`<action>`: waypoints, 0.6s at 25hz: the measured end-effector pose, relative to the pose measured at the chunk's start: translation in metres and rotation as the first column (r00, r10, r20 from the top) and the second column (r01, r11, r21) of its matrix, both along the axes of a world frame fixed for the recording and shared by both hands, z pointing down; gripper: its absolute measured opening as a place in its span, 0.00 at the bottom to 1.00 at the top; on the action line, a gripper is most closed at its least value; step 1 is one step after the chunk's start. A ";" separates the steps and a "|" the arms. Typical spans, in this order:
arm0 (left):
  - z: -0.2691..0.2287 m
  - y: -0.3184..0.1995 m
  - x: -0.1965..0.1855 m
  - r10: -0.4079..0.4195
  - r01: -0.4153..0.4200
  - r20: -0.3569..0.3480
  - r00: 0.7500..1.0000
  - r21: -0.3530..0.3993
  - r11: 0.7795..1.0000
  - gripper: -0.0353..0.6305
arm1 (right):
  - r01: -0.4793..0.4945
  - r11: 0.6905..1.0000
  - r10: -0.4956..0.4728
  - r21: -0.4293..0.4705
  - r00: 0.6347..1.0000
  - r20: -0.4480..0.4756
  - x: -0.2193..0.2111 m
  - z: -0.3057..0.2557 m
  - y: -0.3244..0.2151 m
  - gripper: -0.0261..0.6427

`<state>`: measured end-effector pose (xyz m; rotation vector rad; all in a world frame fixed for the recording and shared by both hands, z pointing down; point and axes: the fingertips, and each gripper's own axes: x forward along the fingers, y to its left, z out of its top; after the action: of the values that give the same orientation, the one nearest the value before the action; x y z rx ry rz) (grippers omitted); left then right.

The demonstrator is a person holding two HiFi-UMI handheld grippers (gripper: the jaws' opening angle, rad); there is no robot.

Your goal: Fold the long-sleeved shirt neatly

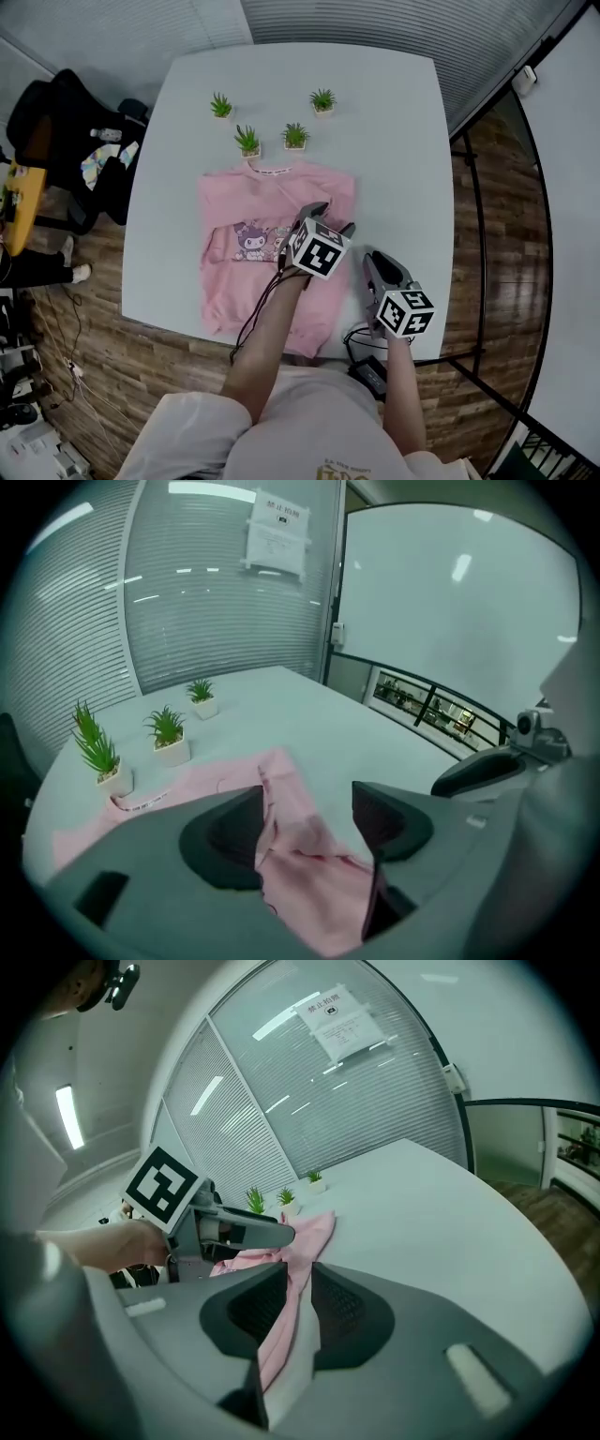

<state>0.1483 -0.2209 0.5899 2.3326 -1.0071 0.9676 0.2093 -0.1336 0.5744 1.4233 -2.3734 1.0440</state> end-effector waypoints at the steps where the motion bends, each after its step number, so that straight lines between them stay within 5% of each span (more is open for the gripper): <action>1: -0.008 -0.001 0.004 0.011 -0.010 -0.034 0.999 0.027 1.000 0.51 | 0.004 1.000 -0.004 0.000 1.000 0.003 0.000 0.000 0.001 0.17; 6: -0.046 0.007 0.028 0.140 -0.114 -0.165 0.976 0.159 0.981 0.54 | 0.034 0.999 -0.034 -0.001 0.999 0.016 -0.009 0.003 0.006 0.17; 15: -0.055 0.029 -0.046 0.019 0.000 -0.130 0.991 0.141 0.990 0.55 | 0.103 0.995 -0.102 0.018 0.994 -0.027 -0.041 -0.001 0.011 0.17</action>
<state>0.1022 -0.1916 0.5350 2.4816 -1.0418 0.7569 0.1688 -0.1226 0.5732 1.2973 -2.4161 0.9737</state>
